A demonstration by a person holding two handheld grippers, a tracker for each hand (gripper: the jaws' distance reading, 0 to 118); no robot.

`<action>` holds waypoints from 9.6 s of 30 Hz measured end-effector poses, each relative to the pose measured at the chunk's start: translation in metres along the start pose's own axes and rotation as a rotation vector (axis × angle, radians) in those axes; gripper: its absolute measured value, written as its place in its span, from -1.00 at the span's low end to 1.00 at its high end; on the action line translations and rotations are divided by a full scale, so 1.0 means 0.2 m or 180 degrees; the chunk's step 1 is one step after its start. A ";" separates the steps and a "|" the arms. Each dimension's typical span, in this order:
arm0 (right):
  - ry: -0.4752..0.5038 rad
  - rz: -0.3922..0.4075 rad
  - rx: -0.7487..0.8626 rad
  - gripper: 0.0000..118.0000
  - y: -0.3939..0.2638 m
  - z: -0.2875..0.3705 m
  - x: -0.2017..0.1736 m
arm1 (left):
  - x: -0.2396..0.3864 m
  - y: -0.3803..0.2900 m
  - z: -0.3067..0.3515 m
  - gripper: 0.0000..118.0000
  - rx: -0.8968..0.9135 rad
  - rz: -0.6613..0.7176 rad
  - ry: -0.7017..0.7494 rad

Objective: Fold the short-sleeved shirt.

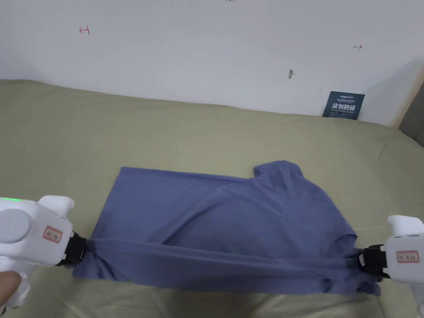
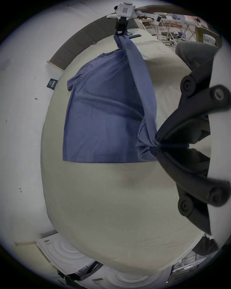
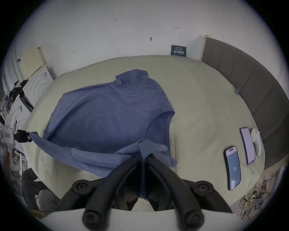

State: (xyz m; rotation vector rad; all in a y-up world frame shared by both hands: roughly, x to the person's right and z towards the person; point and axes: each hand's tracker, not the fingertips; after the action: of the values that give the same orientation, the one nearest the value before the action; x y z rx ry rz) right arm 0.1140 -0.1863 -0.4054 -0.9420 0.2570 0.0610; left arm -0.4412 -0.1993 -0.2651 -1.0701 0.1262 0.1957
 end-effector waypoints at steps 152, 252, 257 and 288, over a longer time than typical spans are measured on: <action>0.0273 0.0352 0.0798 -0.98 -1.07 0.63 -0.90 | 0.92 -1.02 0.51 -1.00 0.1246 -0.0239 -0.0074; 0.0460 0.0409 -0.0347 -1.00 -0.06 0.50 0.10 | -0.10 -0.30 0.44 -0.97 0.0197 -0.0238 -0.0527; 0.0519 0.0308 -0.0465 -1.00 -0.36 0.52 0.14 | -0.19 -0.59 0.37 -0.97 0.0072 -0.0220 -0.0532; -0.0090 0.0074 0.0363 -0.84 -0.61 0.56 -0.51 | 0.59 -0.67 0.42 -1.00 0.1031 0.0416 -0.0019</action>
State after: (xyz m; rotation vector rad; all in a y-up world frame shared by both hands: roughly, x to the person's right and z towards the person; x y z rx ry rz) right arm 0.0561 -0.1624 -0.2206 -0.8243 0.2428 0.0802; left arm -0.2969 -0.1768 -0.1336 -0.7389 0.2152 0.2860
